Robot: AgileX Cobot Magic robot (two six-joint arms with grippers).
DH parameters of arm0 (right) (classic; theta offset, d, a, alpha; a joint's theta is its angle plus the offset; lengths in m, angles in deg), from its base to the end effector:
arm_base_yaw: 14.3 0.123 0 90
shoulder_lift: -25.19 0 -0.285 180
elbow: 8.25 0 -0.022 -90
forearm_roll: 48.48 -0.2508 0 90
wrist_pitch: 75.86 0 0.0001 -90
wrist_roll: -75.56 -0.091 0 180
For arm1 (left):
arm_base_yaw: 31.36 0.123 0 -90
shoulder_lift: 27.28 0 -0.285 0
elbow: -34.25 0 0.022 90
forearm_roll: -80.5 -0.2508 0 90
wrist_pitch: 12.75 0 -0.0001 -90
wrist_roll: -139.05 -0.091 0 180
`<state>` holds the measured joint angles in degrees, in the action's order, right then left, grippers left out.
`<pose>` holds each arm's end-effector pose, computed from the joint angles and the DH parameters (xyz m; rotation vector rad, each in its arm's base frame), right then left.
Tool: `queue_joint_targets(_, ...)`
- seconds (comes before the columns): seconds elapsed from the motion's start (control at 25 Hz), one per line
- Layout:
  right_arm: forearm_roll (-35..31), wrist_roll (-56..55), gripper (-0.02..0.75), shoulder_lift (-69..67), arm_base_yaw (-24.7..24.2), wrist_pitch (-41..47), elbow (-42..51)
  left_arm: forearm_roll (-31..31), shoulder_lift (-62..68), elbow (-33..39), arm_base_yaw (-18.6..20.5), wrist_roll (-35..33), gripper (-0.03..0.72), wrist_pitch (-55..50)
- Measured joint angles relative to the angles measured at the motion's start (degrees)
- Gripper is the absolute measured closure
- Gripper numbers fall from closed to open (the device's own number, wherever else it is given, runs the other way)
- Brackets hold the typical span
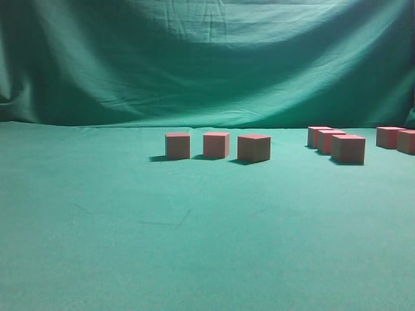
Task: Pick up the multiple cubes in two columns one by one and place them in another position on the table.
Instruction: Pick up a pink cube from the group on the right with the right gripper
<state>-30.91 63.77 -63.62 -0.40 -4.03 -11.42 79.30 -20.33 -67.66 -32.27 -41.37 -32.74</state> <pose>0.2751 0.0412 0.3689 -0.1000 2.6765 -0.2898 0.0529 -0.0002 0.1774 0.0343 1.8327 0.0144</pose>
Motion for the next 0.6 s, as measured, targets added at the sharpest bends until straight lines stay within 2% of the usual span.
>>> queue_joint_targets(0.12,-3.45,-0.11,0.454,-0.22,-6.09,-1.23,6.29,0.00,0.00,0.00,0.00,0.00,0.688,0.00)
queue_joint_targets(0.24,-8.49,-0.11,0.454,-0.47,-9.63,-7.14,11.90,0.00,0.00,0.00,0.00,0.00,0.688,0.00)
queue_joint_targets(0.4,-9.85,0.16,0.454,-3.21,-10.68,-12.04,16.53,0.00,0.00,0.00,0.00,0.00,0.688,0.00)
queue_joint_targets(0.6,-11.62,3.71,0.454,-8.26,-10.68,-14.95,16.93,0.00,0.00,0.00,0.00,0.00,0.688,0.00)
